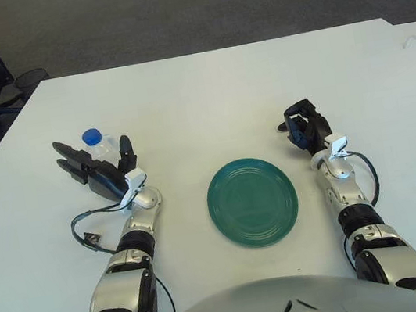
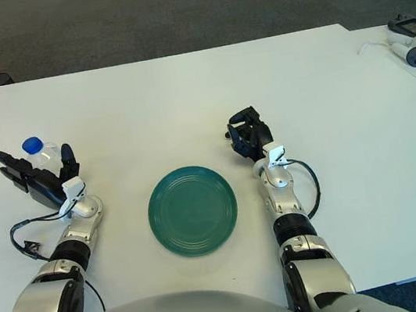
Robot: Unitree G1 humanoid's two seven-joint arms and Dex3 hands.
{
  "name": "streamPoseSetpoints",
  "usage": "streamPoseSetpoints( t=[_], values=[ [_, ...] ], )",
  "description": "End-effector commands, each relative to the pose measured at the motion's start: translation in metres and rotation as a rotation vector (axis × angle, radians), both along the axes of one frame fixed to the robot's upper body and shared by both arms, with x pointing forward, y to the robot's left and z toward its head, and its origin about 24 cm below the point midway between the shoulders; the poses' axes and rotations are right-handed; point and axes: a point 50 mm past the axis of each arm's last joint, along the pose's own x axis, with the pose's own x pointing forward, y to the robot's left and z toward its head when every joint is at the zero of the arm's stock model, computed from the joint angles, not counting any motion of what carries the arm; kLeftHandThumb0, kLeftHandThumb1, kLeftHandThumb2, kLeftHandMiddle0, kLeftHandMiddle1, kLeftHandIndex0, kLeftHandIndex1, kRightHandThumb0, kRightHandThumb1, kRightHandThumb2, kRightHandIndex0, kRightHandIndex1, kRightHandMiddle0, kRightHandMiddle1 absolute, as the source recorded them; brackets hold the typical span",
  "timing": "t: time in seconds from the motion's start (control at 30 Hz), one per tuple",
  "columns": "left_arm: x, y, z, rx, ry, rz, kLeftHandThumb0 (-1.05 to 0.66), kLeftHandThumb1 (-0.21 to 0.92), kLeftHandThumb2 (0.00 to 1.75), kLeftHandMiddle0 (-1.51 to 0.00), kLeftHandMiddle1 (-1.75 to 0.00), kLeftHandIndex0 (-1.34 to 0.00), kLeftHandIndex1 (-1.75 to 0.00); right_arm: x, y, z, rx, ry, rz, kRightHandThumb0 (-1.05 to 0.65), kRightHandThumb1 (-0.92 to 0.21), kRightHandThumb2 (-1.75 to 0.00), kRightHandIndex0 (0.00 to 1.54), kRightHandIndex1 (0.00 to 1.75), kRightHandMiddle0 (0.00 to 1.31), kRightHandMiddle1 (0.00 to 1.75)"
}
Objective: Put the bottle into the plate.
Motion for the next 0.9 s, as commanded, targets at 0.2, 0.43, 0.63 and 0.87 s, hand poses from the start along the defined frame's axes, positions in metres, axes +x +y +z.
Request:
streamPoseSetpoints(
  t=[0.2, 0.43, 0.63, 0.87],
  values=[
    [-0.031, 0.012, -0.03, -0.014, 0.149, 0.063, -1.05, 0.92, 0.4, -0.12, -0.05, -0.03, -0.03, -0.035, -0.011, -0.049, 0.013, 0.267, -0.05, -0.01, -0.84, -0.57, 0.32, 1.48, 0.21, 1.75],
    [-0.023, 0.017, -0.026, -0.048, 0.127, 0.092, -1.05, 0.92, 0.41, -0.11, -0.04, 0.0, -0.05, -0.035, -0.012, -0.049, 0.016, 0.267, -0.054, -0.01, -0.84, -0.57, 0.32, 1.48, 0.21, 1.75],
    [-0.017, 0.021, -0.022, -0.107, 0.093, 0.115, -1.05, 0.92, 0.38, -0.1, -0.03, 0.0, -0.01, -0.036, -0.014, -0.049, 0.017, 0.265, -0.058, -0.01, -0.84, -0.58, 0.32, 1.49, 0.2, 1.75],
    [-0.009, 0.027, -0.015, -0.141, 0.048, 0.135, -1.05, 0.92, 0.33, -0.08, -0.02, 0.0, -0.01, -0.037, -0.015, -0.049, 0.015, 0.261, -0.056, -0.01, -0.84, -0.58, 0.31, 1.5, 0.2, 1.75]
  ],
)
